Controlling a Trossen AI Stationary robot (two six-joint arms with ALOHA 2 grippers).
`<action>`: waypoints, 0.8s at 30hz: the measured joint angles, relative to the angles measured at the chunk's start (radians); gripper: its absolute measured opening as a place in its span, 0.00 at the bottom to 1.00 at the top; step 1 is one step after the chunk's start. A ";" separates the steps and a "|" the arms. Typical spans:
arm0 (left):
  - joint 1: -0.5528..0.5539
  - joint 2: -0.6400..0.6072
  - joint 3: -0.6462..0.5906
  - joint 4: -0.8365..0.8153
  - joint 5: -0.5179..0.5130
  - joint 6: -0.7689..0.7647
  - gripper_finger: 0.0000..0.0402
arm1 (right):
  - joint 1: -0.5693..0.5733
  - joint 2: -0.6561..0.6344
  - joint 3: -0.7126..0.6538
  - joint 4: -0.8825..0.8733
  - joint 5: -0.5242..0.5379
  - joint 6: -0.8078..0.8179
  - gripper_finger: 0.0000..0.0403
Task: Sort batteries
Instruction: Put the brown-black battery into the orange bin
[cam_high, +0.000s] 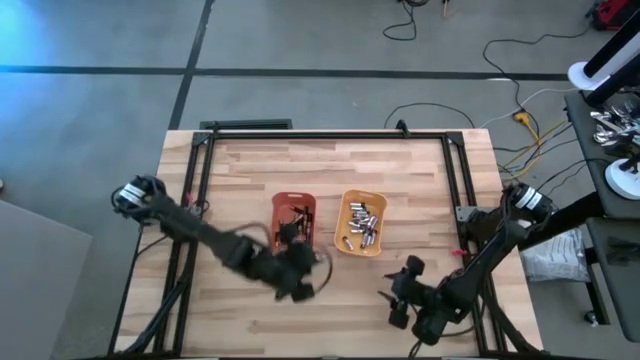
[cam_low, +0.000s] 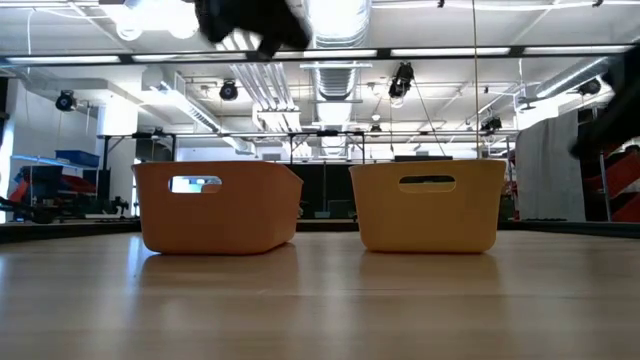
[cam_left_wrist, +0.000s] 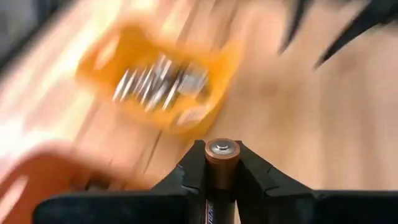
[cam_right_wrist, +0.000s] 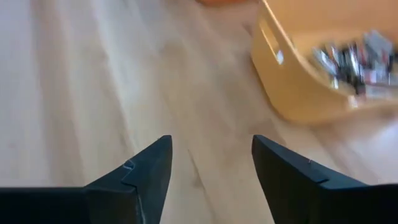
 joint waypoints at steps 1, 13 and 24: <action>0.039 -0.006 -0.001 -0.069 0.044 -0.037 0.08 | 0.002 0.002 -0.028 0.013 -0.004 0.039 0.54; 0.387 0.005 -0.103 -0.289 0.292 0.010 0.08 | 0.012 0.005 -0.153 0.153 0.098 0.107 0.60; 0.474 0.006 -0.204 -0.167 0.395 -0.037 0.09 | 0.011 -0.006 -0.163 0.151 0.060 0.078 0.61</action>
